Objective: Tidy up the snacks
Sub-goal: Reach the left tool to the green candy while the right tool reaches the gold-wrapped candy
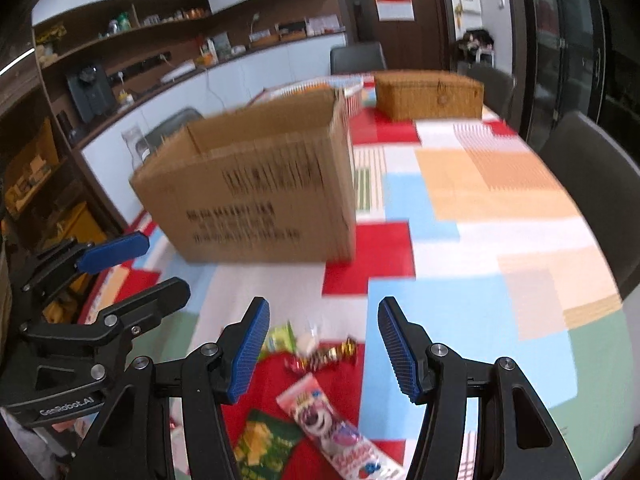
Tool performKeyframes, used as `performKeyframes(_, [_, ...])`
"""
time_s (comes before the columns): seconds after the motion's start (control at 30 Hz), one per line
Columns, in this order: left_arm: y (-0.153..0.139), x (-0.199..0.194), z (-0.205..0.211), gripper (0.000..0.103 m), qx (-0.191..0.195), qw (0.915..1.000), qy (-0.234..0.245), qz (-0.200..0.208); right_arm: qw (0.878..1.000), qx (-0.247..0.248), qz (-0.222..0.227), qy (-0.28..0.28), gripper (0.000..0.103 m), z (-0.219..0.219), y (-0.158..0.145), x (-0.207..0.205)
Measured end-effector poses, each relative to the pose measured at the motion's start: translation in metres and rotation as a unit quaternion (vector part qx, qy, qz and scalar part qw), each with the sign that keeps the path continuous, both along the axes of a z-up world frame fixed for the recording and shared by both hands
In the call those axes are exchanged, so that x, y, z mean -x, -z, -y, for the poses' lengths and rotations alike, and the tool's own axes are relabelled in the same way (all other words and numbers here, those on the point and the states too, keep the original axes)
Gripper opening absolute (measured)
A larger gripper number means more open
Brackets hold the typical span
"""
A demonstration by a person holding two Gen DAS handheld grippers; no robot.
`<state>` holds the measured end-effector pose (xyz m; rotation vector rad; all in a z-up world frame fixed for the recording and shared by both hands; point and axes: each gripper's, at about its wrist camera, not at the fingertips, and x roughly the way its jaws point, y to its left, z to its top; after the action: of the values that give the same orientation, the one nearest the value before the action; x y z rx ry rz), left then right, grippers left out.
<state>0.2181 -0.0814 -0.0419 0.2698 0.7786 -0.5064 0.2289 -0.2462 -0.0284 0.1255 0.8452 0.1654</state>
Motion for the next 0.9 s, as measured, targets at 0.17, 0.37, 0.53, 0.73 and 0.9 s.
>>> performKeyframes(0.17, [0.028, -0.006, 0.002, 0.062, -0.012, 0.9992, 0.016, -0.036, 1.000, 0.001, -0.025, -0.002, 0.057, -0.001, 0.023, 0.002])
performKeyframes(0.37, [0.055, -0.011, 0.007, 0.062, -0.019, 0.9975, 0.028, -0.062, 0.999, -0.004, -0.052, -0.009, 0.053, -0.004, 0.046, -0.002])
performKeyframes(0.53, [0.071, -0.020, 0.009, 0.062, -0.019, 0.9962, 0.027, -0.081, 0.997, -0.018, -0.080, -0.006, 0.046, -0.001, 0.065, -0.010])
performKeyframes(0.73, [0.082, -0.028, 0.013, 0.061, -0.017, 0.9952, 0.028, -0.092, 0.995, -0.030, -0.094, -0.005, 0.043, 0.000, 0.077, -0.017])
performKeyframes(0.9, [0.088, -0.034, 0.015, 0.060, -0.014, 0.9944, 0.026, -0.101, 0.996, -0.021, -0.090, -0.001, 0.041, 0.000, 0.077, -0.020])
